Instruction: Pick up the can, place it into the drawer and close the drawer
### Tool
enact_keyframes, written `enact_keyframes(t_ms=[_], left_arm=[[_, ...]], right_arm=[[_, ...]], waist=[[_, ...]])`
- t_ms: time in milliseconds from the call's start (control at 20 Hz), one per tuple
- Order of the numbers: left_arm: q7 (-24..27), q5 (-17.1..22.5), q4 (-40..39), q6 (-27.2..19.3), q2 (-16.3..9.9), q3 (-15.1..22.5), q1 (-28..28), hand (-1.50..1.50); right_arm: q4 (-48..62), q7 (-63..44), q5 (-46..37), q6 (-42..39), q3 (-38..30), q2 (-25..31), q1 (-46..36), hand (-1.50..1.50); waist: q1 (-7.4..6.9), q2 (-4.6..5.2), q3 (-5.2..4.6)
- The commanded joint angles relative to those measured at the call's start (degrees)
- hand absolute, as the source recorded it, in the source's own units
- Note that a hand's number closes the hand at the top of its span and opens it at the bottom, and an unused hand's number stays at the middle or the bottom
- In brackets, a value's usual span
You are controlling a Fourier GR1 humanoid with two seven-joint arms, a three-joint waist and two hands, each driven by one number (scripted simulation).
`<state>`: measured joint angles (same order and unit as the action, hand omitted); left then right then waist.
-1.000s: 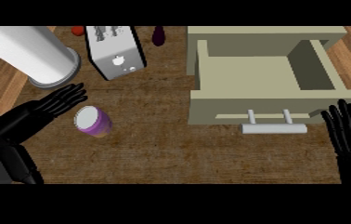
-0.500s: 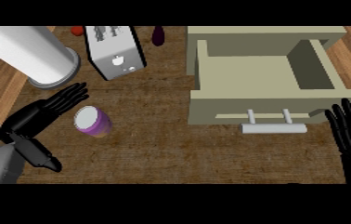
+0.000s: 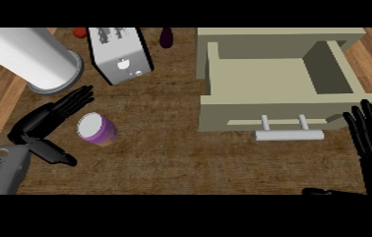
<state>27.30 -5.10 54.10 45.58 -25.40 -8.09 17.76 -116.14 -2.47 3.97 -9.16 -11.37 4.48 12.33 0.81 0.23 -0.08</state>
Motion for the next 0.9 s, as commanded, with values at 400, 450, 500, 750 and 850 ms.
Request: enact_keyframes(t_ms=[400, 450, 500, 750, 850], left_arm=[[20.40, -6.91, -16.75, 0.67, -3.22, 6.29, 4.07, -1.50], [20.03, -7.12, -19.24, -1.25, -2.10, 6.25, 5.67, -1.50], [20.45, -6.15, -16.47, 1.27, -3.48, 6.93, 4.24, -1.50], [24.17, -7.93, -24.96, -1.79, -3.26, 8.75, 6.97, -1.50], [24.86, -7.51, -25.68, -2.65, -2.24, 9.26, 5.78, -1.50]], right_arm=[[-0.91, -0.42, 0.02, -0.61, -0.24, 0.10, -0.03, -1.50], [-1.64, 1.24, -2.51, 0.39, 1.61, -1.50, 0.91, -1.50], [-5.15, -0.32, -0.54, -0.23, 1.19, -1.58, 3.26, -1.50], [-0.33, 1.32, -1.15, -0.23, 0.38, -0.93, 0.36, -1.50], [-2.45, 1.34, -1.59, -0.07, 1.37, -1.80, 1.62, -1.50]], waist=[[0.44, 0.15, -0.06], [0.51, 0.14, -0.05], [0.53, -0.03, -0.05], [1.14, 0.42, -0.13], [0.80, 0.25, -0.10]])
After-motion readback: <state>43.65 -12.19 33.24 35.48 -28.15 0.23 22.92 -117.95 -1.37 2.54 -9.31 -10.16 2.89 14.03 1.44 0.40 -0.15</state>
